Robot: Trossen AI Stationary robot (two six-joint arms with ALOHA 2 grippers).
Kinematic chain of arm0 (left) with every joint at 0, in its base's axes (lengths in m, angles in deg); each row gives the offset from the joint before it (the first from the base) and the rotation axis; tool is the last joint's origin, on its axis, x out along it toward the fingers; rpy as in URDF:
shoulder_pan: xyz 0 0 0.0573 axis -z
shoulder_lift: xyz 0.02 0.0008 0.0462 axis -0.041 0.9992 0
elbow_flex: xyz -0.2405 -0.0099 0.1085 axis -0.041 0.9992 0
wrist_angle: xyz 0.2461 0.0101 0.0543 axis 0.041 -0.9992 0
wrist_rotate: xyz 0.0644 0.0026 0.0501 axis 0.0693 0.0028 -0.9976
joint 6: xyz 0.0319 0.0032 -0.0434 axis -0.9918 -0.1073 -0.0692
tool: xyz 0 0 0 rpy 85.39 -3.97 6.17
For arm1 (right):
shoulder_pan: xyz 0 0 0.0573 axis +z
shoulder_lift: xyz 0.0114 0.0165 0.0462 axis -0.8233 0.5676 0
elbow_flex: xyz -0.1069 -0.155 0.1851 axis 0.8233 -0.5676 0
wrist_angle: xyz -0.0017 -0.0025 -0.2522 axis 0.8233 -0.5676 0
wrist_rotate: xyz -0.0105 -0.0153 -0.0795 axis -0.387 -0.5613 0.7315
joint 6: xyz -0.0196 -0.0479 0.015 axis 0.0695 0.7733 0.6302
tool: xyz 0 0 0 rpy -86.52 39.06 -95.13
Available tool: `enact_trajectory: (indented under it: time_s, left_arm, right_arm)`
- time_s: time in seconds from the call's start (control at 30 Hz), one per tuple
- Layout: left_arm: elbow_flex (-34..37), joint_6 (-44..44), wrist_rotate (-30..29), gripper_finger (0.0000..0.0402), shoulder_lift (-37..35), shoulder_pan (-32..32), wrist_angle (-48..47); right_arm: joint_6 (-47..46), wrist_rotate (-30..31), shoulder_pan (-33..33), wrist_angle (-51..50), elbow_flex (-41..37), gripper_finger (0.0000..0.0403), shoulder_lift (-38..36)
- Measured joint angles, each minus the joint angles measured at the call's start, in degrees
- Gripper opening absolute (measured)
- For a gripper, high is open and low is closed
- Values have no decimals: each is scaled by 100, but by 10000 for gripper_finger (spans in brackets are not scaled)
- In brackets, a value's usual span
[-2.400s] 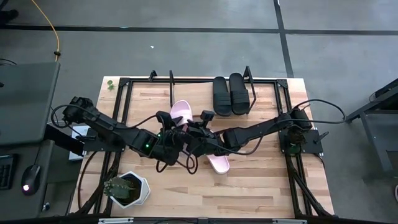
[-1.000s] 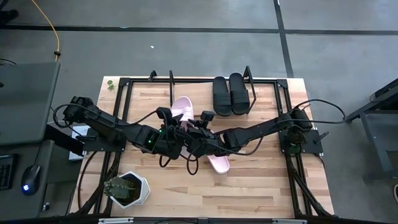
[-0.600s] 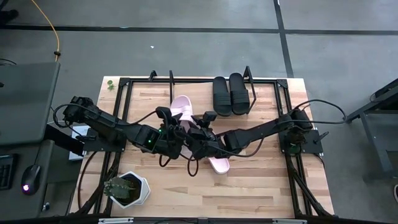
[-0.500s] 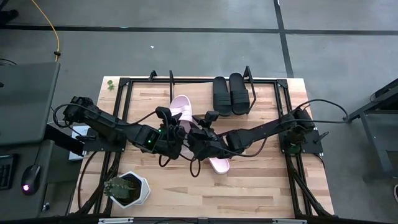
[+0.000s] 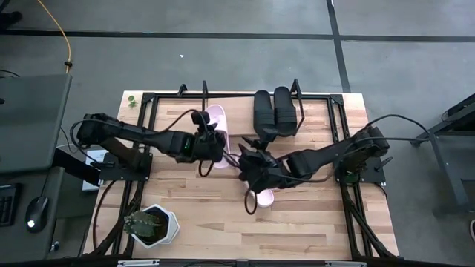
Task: Pick and place slides into the shelf
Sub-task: Put the left pink slide on the shelf
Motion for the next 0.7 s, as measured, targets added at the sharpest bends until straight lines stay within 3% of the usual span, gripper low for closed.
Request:
enact_trajectory:
  time_s: [0.23,0.47,0.7]
  left_arm:
    - [0,-686,892,0,-317,-441,363]
    - [-56,-1144,1598,0,-803,-429,783]
    - [-347,-1343,1625,0,-903,-436,738]
  right_arm:
    - [-684,-8,-10,-843,0,119,-416]
    - [-985,-78,37,-1368,0,119,-614]
    - [-1045,-125,57,-1508,0,119,-644]
